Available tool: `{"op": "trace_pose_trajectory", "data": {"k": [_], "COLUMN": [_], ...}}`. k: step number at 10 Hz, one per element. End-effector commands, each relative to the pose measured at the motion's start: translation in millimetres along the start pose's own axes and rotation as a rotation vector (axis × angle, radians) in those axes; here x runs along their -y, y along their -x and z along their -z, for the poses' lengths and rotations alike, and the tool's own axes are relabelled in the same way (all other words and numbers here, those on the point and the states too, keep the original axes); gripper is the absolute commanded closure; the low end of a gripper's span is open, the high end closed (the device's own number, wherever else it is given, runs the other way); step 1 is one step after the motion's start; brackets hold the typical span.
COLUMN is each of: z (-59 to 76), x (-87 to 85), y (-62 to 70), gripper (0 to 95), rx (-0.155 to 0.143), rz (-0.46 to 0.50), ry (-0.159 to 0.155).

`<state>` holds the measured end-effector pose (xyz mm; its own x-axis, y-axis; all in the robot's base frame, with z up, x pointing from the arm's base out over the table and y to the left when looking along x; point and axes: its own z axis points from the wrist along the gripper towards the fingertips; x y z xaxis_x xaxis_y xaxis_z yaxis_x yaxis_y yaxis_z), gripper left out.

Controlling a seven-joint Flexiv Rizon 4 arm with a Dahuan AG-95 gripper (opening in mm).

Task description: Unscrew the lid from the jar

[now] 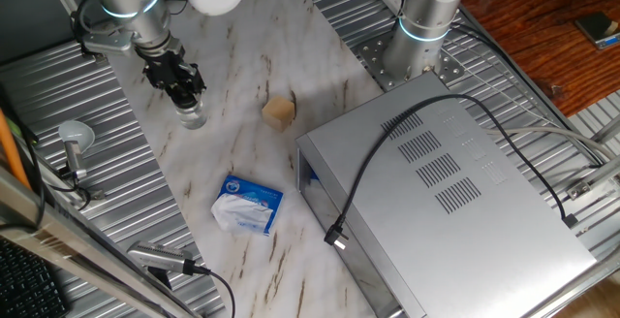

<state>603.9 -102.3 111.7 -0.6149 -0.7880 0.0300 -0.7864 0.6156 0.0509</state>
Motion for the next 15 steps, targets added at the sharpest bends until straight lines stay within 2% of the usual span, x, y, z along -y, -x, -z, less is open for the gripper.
{"op": "trace_pose_trajectory", "data": {"k": [1, 2, 6, 8, 9, 14, 15], "z": [2.6, 5.1, 9.1, 9.9, 9.9, 8.1, 7.2], "x": [-0.7, -1.4, -2.6, -2.9, -2.9, -2.3, -1.8], "y": [-0.3, -0.8, -1.4, -1.5, -1.6, -1.2, -0.9], "gripper": [57.0, 76.0, 76.0, 76.0, 76.0, 76.0, 95.0], "rx": [-0.001, -0.002, -0.002, -0.007, -0.002, -0.023, -0.029], "rz": [0.002, 0.002, -0.017, -0.020, -0.034, -0.060, -0.062], "ry": [0.000, 0.000, 0.010, 0.004, 0.011, 0.044, 0.060]}}
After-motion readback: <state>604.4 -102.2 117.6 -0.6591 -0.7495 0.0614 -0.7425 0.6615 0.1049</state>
